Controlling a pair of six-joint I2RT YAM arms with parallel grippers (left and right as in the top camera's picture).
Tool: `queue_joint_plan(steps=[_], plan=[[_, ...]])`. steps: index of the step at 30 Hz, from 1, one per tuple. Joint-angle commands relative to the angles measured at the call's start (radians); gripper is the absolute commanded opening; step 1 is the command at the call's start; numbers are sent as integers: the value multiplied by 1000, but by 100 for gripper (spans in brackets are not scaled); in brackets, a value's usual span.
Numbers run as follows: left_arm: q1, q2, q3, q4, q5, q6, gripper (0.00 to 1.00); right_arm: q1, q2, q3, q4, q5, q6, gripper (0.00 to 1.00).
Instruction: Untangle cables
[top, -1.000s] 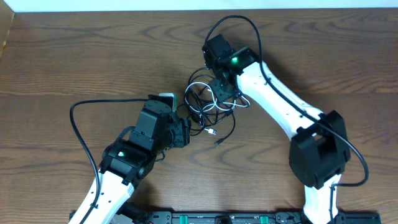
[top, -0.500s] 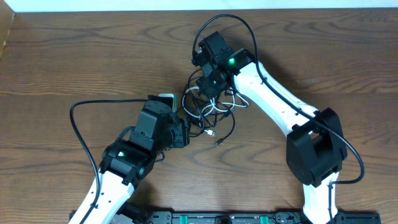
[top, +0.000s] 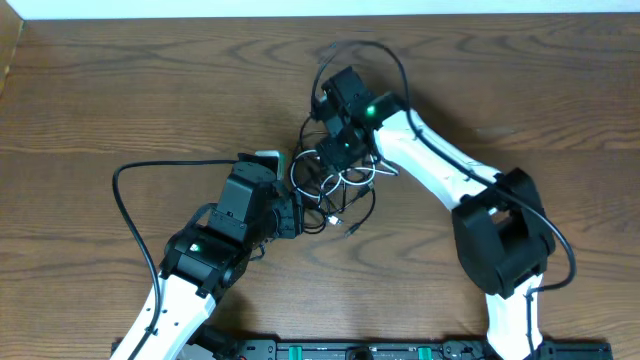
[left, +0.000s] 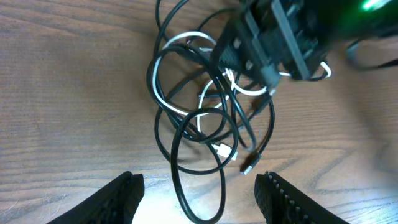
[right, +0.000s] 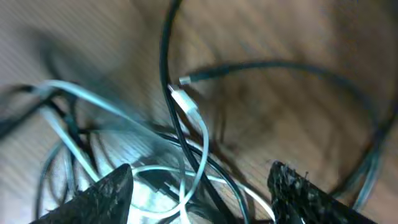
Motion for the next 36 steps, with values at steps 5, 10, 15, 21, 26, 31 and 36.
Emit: queue_joint_plan(steps=[5,10,15,21,26,31,36], plan=[[3,2,13,-3,-13,-1,63,1,31,-87,130,-3,6,34],[3,2,13,-3,-13,-1,63,-2,20,-45,123,-3,43,1],[3,2,13,-3,-13,-1,63,-32,-48,135,-18,-3,49,1],[3,2,12,-3,-13,-1,63,-55,-138,402,-159,-3,48,1],[3,2,12,-3,-13,-1,63,-64,-227,554,-182,-3,48,1],[3,2,12,-3,-13,-1,63,-63,-317,591,-178,-3,25,1],[3,2,11,-3,-13,-1,63,-63,-338,588,-253,-3,18,1]])
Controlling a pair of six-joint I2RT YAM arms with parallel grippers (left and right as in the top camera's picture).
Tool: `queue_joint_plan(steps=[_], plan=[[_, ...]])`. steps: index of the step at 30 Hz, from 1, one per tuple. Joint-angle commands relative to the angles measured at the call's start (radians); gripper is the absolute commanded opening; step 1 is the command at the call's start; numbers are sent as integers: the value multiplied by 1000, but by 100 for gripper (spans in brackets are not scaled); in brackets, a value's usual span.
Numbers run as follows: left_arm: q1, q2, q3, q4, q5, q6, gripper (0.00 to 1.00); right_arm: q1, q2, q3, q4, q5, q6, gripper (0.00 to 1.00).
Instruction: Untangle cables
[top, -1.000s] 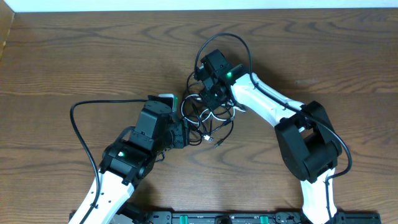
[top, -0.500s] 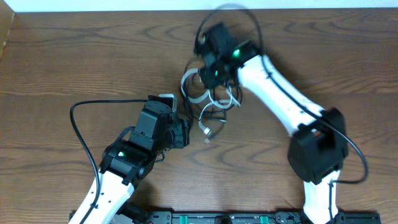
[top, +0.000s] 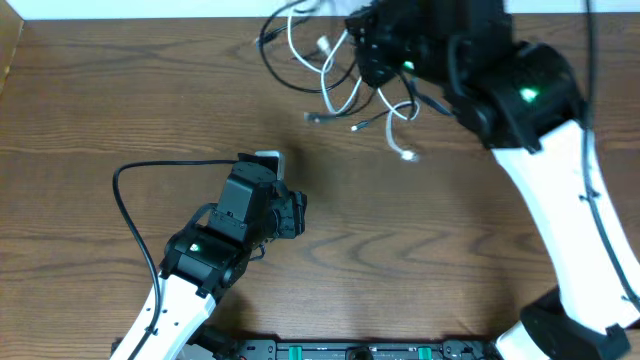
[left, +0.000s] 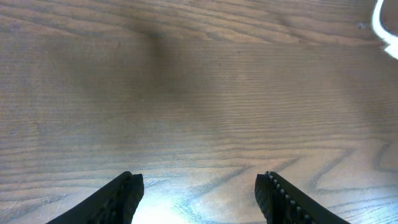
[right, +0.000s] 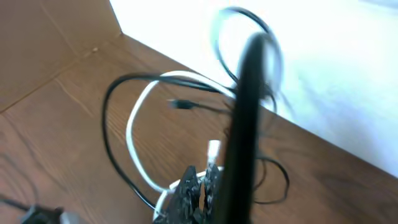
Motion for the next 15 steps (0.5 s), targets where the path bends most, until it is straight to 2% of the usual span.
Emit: queue_joint_plan(steps=[1,3,5,6,7,15], plan=[[3,2,11,-3,-13,-2,63,-3,28,-10,-65,2,-16,5],[3,2,10,-3,-13,-2,63,-3,46,-28,-113,2,-24,19],[3,2,7,-3,-13,-2,63,-3,74,-53,-160,6,-31,47],[3,2,7,-6,-13,-2,63,-3,102,-82,-187,26,-30,82],[3,2,7,-7,-13,-2,63,-3,120,-103,-194,38,-30,99],[3,2,7,-15,-13,-2,63,-2,264,-174,-245,61,-7,99]])
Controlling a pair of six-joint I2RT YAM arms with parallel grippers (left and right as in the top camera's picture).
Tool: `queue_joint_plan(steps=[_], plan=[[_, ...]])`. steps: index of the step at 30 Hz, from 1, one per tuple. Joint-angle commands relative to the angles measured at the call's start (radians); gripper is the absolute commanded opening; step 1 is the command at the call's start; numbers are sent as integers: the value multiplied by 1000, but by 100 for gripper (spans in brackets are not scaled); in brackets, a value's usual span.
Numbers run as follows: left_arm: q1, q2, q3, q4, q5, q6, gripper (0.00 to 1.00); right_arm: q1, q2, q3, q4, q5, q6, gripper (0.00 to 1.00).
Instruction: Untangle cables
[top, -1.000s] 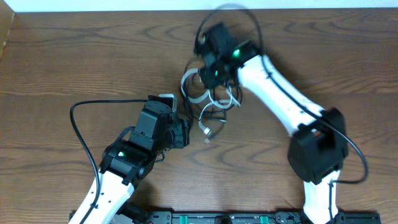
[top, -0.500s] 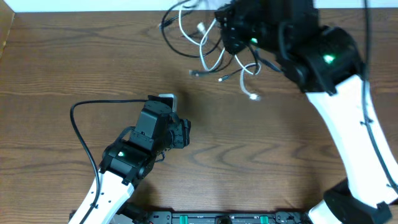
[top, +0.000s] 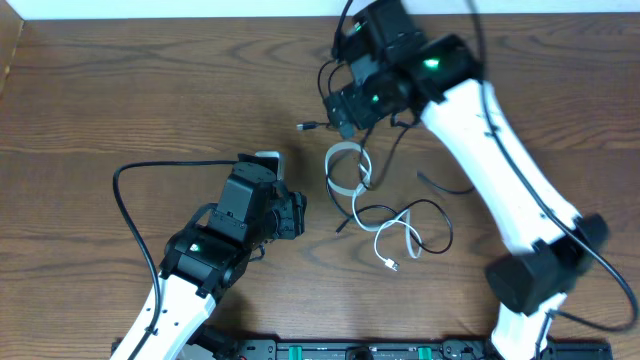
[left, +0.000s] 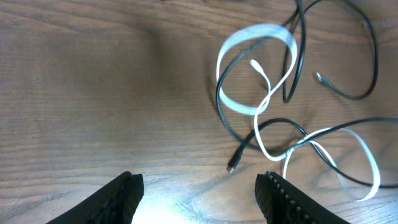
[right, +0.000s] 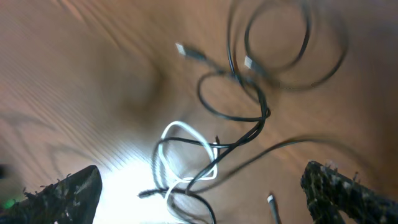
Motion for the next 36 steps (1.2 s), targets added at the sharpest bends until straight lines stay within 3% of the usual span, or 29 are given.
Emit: queue_joint_plan(steps=[1,6,10,14,20,22,28,31,36], plan=[[3,2,7,-6,-13,-2,63,-1,43,-4,-36,14,33,99],[3,2,7,-8,-13,-2,63,-1,108,-9,-104,15,75,99],[3,2,7,-8,-13,-1,64,-1,134,-10,-160,15,76,75],[3,2,7,-8,-13,7,64,5,145,-10,-299,14,76,63],[3,2,7,-9,-13,72,63,35,145,-14,-445,16,22,63],[3,2,7,-9,-13,74,64,42,145,-31,-422,15,-23,62],[3,2,7,-28,-13,74,64,68,145,-203,-212,15,-163,49],[3,2,7,-39,-13,86,64,78,145,-324,-84,15,-194,30],[3,2,7,-39,-13,89,64,77,145,-390,15,15,-193,27]])
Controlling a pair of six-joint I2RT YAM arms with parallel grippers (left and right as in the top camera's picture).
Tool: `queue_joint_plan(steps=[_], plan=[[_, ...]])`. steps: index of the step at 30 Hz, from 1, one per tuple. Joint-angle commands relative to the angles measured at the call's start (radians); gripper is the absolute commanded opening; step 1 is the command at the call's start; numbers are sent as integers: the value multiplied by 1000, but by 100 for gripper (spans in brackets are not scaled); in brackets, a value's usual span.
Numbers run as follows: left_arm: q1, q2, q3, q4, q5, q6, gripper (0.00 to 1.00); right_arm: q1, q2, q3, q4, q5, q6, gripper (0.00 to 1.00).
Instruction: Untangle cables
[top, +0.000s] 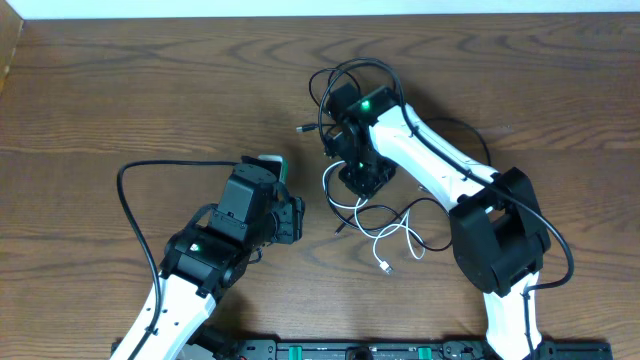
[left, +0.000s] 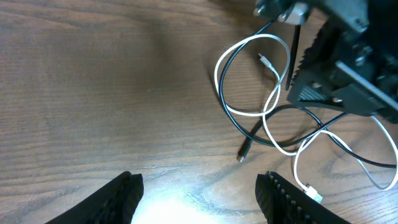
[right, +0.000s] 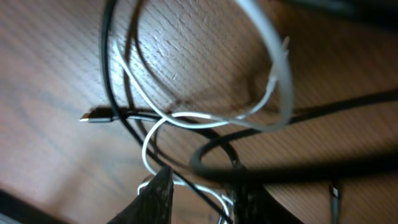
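Observation:
A tangle of black and white cables lies at mid-table. Black loops run toward the far side, and a white cable trails toward the near side. My right gripper is down on the tangle. In its wrist view the gripper has its fingers drawn close, still apart, with thin black and white strands between them. My left gripper stands open to the left of the cables, and the white loop lies beyond it.
A black plug end lies loose on the wood near the left gripper. The left arm's own black cable arcs over the table's left side. The table's far edge meets a white wall.
My right gripper was open above the cables near the far edge. Now it is down on the tangle with its fingers drawn close around strands. The cables lie more gathered. The left arm has barely moved.
First my right gripper was low in the tangle beside the left gripper. Then it held the bundle up near the far edge, off the table. Then the cables lay spread on the table with the gripper open above. Now it is down on them again.

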Motion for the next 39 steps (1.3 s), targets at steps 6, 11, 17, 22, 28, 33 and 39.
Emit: queue_joint_plan(steps=[6,11,17,22,28,33,39], plan=[[3,1,8,-5,-13,24,64,4,0,-67,202,1,5,26],[3,1,8,-6,-13,24,64,4,0,-84,312,1,113,28],[3,1,8,-12,-13,24,64,4,0,-84,330,13,176,42],[3,1,8,-12,-13,24,64,8,0,-84,306,-64,146,42],[3,1,8,-12,-14,24,64,11,0,-84,190,-189,2,46],[3,1,8,-12,-13,24,64,9,-1,-83,199,-124,63,1],[3,1,8,-12,-14,24,64,5,-43,-52,199,-84,111,1]])
